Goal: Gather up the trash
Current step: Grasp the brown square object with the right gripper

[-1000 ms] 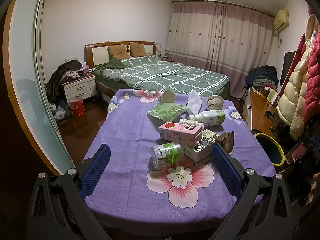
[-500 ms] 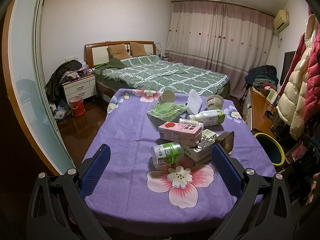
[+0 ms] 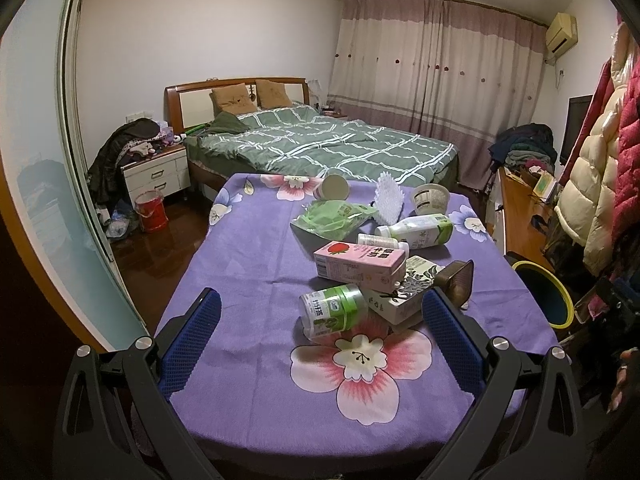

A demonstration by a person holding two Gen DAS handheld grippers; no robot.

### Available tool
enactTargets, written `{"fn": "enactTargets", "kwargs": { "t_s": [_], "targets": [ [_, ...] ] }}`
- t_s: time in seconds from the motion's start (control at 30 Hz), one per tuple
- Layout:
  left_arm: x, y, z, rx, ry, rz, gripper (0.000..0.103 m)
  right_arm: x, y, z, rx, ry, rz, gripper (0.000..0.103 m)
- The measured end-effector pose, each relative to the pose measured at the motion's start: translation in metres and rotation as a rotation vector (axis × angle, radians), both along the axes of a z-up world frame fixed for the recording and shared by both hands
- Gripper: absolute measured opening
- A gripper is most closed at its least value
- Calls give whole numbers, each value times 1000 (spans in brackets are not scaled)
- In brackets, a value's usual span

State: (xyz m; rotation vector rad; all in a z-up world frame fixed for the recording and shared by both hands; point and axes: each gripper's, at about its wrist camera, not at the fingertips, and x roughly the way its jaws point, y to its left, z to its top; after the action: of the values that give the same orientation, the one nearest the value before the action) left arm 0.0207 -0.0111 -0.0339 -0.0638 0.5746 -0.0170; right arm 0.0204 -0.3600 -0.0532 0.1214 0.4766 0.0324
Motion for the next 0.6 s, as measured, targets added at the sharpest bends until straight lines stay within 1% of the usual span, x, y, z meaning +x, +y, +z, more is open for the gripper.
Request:
{"fn": "enactTargets", "kwargs": {
  "t_s": [0.03,0.13,0.23,0.47,0.6],
  "targets": [
    [3,2,-3,-6,6,0,99,4,2,-3,0,8,3,97],
    [11,6,0,-9,9,4,99,21,8,-12,12,37,21,97],
    [21,9,-3,-6,17,11,99,40,18,-22,3,67,42,97],
    [46,14,-13,11,42,22,99,85,51,-51,-16,127,142,97],
    [57,13,-18,16,51,18,99,110,68,-62,-25,152,196,97]
  ]
}}
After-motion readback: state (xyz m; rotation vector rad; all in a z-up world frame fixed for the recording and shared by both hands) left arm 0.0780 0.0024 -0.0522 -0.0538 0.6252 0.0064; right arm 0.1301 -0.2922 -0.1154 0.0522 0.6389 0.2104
